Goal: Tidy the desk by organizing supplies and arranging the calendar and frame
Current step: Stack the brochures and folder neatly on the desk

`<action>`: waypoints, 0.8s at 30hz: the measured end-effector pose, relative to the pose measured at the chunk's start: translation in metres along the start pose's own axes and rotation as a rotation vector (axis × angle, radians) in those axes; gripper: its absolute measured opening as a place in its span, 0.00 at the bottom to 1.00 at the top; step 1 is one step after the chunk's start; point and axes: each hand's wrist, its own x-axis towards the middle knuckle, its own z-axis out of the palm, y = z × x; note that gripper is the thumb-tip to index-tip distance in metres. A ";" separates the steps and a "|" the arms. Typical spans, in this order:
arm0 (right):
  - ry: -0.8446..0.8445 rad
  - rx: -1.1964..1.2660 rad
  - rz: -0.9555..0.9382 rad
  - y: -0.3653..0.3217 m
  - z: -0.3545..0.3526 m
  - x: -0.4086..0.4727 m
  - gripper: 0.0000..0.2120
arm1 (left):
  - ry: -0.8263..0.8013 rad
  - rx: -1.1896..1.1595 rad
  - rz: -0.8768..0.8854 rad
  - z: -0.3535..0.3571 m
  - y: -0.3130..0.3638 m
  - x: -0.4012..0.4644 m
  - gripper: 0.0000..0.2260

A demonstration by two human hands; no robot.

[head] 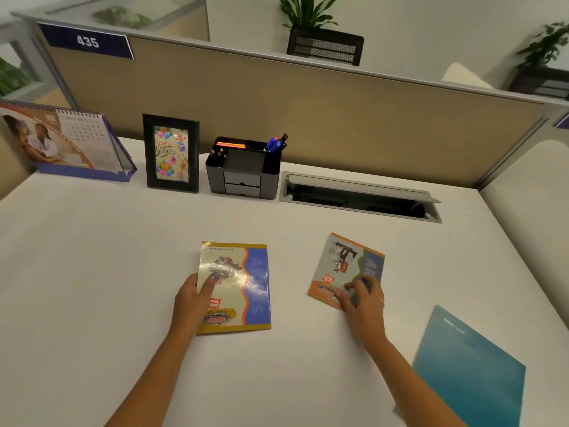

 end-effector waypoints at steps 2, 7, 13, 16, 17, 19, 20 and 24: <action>0.009 0.094 0.081 -0.007 -0.001 -0.002 0.17 | -0.008 0.000 0.006 -0.001 0.001 -0.001 0.09; -0.040 -0.074 0.346 -0.031 -0.008 0.003 0.44 | -0.025 0.005 0.004 -0.004 -0.002 0.002 0.12; -0.141 -0.195 0.570 -0.046 -0.003 0.003 0.44 | -0.066 -0.003 -0.006 -0.008 -0.003 0.001 0.11; -0.161 -0.108 0.508 -0.043 0.002 -0.003 0.36 | -0.096 -0.001 -0.032 -0.013 -0.004 0.002 0.11; -0.153 -0.038 0.490 -0.044 0.002 -0.006 0.31 | -0.108 -0.003 -0.039 -0.014 -0.004 0.002 0.10; -0.125 0.117 0.468 -0.047 -0.003 -0.009 0.21 | -0.139 -0.013 -0.047 -0.017 -0.002 0.002 0.09; -0.111 0.195 0.455 -0.049 -0.006 -0.008 0.17 | -0.158 -0.025 -0.066 -0.020 -0.001 0.001 0.09; -0.080 0.400 0.326 -0.068 -0.025 0.002 0.11 | -0.222 -0.067 -0.160 -0.033 -0.003 0.009 0.11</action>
